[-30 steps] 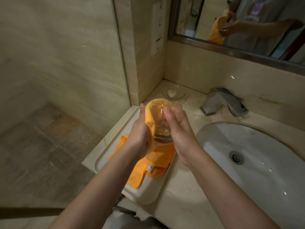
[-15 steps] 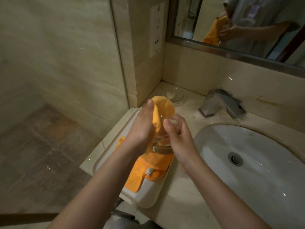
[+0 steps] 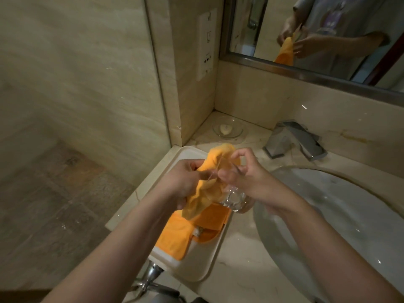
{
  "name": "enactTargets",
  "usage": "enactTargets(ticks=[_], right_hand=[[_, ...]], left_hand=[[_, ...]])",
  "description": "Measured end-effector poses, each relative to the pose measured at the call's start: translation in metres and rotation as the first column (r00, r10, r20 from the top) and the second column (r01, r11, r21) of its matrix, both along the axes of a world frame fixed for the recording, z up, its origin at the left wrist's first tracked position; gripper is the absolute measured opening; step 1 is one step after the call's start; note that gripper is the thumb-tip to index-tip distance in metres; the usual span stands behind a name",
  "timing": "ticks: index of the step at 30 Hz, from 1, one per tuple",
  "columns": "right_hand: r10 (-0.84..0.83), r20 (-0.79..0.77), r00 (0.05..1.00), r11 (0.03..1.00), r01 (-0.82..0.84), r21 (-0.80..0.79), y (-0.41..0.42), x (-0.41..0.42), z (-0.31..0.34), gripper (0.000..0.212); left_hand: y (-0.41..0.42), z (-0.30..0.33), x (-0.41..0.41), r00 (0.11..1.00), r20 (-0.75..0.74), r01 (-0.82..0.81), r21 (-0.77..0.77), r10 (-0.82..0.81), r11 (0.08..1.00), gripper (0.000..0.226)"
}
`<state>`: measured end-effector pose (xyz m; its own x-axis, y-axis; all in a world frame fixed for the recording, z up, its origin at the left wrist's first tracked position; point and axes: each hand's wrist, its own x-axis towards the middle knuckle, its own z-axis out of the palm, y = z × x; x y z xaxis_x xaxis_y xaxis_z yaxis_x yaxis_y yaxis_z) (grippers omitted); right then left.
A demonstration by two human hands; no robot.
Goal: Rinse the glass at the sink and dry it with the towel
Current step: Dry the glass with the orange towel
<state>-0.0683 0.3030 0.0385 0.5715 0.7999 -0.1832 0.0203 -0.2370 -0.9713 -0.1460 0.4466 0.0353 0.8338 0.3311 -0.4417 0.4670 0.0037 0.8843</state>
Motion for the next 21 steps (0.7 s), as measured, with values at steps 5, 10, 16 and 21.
enactTargets(ticks=[5, 10, 16, 21], right_hand=[[-0.184, 0.076, 0.98, 0.982, 0.18, 0.046, -0.006, -0.005, -0.009, 0.059], [-0.164, 0.285, 0.944, 0.986, 0.16, 0.037, -0.005, -0.009, -0.006, 0.048], [-0.044, -0.404, 0.914, 0.988, -0.019, -0.152, -0.008, 0.0, 0.009, 0.049], [-0.151, -0.521, 0.84, 0.984, 0.079, -0.157, -0.004, 0.0, 0.007, 0.075]], left_hand=[[-0.007, -0.001, -0.003, 0.982, -0.039, -0.19, -0.167, 0.186, 0.967, 0.009], [-0.011, 0.004, -0.009, 0.986, 0.013, -0.159, -0.206, 0.165, 0.966, 0.012], [-0.015, 0.011, -0.01, 0.972, 0.209, -0.093, -0.07, 0.105, 0.993, 0.013], [-0.013, 0.012, -0.003, 0.97, 0.188, -0.148, -0.037, 0.153, 0.988, 0.015]])
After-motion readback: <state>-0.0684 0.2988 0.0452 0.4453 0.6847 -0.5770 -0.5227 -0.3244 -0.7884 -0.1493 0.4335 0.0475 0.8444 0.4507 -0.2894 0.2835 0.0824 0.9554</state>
